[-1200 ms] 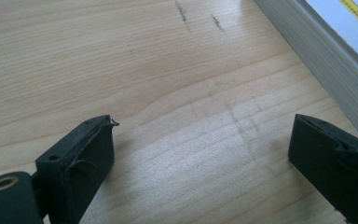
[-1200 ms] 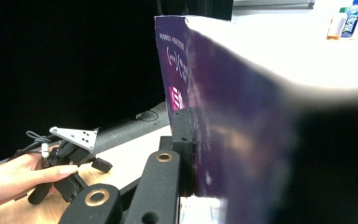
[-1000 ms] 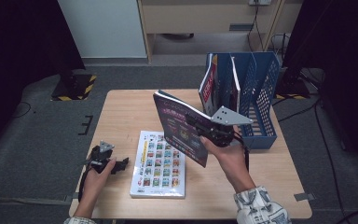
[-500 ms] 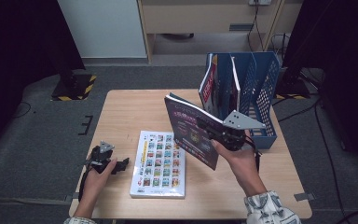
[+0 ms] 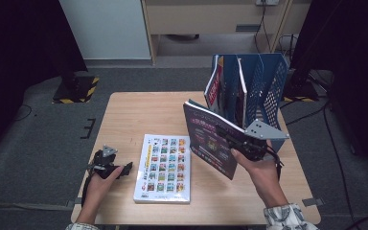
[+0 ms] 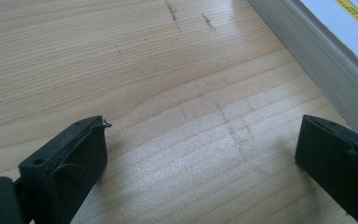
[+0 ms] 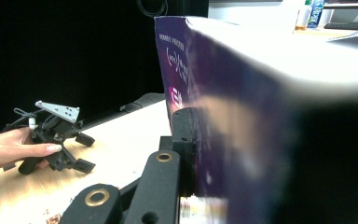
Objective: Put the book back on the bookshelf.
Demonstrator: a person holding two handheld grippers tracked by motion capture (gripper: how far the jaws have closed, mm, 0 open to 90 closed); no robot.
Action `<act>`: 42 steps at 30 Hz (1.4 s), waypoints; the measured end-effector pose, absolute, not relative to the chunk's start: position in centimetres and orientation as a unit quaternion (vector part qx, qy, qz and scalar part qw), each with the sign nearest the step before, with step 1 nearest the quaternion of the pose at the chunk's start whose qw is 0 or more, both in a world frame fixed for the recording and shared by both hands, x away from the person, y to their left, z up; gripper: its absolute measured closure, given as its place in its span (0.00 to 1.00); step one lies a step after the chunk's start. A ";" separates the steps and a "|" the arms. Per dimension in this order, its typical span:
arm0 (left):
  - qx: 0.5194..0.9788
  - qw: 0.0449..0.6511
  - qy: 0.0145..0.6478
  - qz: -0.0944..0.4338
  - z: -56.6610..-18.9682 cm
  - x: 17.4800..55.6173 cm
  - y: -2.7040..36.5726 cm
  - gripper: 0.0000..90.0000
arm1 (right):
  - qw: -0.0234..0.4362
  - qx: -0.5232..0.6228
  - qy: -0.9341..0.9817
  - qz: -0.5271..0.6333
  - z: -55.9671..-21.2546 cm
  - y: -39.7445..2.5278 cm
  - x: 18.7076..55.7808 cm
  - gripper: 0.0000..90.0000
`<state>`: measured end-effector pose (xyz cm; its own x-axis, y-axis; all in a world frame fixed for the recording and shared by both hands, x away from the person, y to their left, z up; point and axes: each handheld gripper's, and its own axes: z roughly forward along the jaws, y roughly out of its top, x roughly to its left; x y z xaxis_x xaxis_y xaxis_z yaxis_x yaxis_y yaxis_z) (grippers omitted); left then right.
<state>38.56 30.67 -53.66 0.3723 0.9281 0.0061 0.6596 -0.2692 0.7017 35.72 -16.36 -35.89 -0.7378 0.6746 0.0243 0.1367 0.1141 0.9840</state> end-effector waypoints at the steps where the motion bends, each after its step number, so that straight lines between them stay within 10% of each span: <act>1: 0.767 0.313 0.517 0.215 -53.7 38.6 30.7 0.02 | 0.224 0.284 0.712 0.602 -35.9 -16.5 35.7 0.93; 42: 0.765 0.313 0.521 0.213 -53.7 38.5 30.7 0.01 | 0.241 0.321 0.699 0.592 -36.9 -22.6 32.9 0.93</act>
